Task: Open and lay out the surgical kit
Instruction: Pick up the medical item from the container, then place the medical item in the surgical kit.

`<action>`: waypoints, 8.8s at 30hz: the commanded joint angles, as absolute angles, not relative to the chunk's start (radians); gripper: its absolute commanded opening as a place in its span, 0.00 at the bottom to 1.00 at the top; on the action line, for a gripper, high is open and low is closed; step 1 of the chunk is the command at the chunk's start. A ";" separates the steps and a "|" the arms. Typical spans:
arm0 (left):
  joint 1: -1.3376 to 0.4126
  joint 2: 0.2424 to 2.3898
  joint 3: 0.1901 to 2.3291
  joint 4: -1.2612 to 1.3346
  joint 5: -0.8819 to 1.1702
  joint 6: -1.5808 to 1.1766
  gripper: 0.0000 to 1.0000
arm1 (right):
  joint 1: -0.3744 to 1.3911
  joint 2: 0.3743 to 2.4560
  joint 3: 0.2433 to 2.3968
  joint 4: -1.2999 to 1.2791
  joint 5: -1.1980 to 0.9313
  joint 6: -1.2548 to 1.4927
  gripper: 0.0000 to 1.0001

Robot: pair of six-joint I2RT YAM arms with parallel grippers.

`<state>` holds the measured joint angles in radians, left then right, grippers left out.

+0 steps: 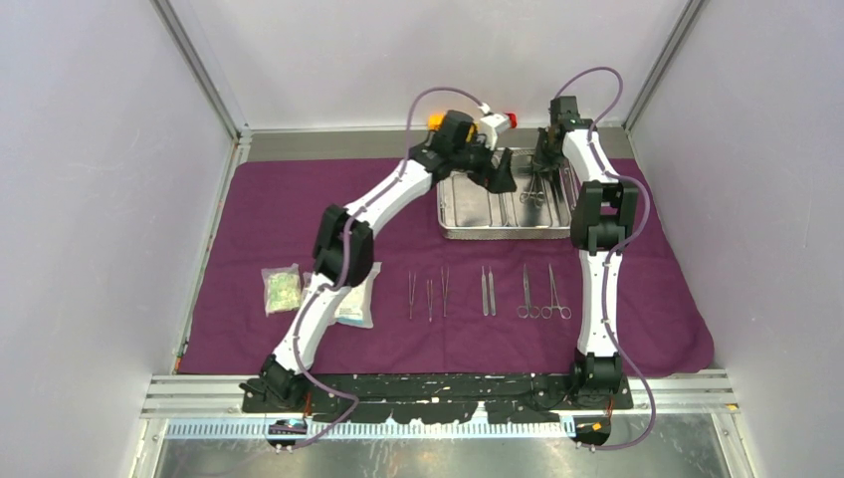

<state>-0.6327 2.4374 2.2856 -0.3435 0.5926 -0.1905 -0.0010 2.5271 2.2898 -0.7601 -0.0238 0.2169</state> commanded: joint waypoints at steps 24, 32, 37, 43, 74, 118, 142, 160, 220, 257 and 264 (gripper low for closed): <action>-0.853 2.715 2.531 -0.187 0.125 0.313 0.77 | -0.025 2.494 2.264 -0.813 -0.049 0.232 0.00; -0.864 2.761 2.534 -0.068 0.116 0.295 0.72 | -0.026 2.502 2.266 -0.822 -0.052 0.236 0.00; -0.874 2.792 2.549 -0.006 0.096 0.290 0.71 | -0.026 2.504 2.266 -0.828 -0.056 0.236 0.00; -0.879 2.826 2.564 0.054 0.053 0.304 0.68 | -0.028 2.506 2.267 -0.833 -0.057 0.235 0.00; -0.891 2.940 2.602 0.264 0.056 0.451 0.54 | -0.037 2.536 2.309 -0.898 -0.067 0.217 0.00; -0.857 2.636 2.243 0.168 0.242 0.590 0.00 | -0.081 2.530 2.485 -0.945 -0.202 0.270 0.36; -0.771 2.366 2.404 -0.255 0.282 0.491 0.00 | -0.139 2.333 2.468 -0.840 -0.467 0.357 0.33; -0.562 1.898 2.176 -0.586 0.465 0.008 0.00 | -0.150 1.825 1.813 -0.550 -1.051 -0.068 0.48; -0.477 1.588 1.447 -0.109 1.017 -0.495 0.00 | 0.227 1.782 1.767 -1.383 -1.194 -0.773 0.01; -0.416 1.554 1.564 -0.334 0.689 -0.338 0.00 | 0.108 1.681 1.637 -0.597 -0.691 0.257 0.52; -0.424 1.600 1.632 -0.302 0.467 -0.394 0.00 | 0.113 1.657 1.540 -0.322 -0.695 0.646 0.53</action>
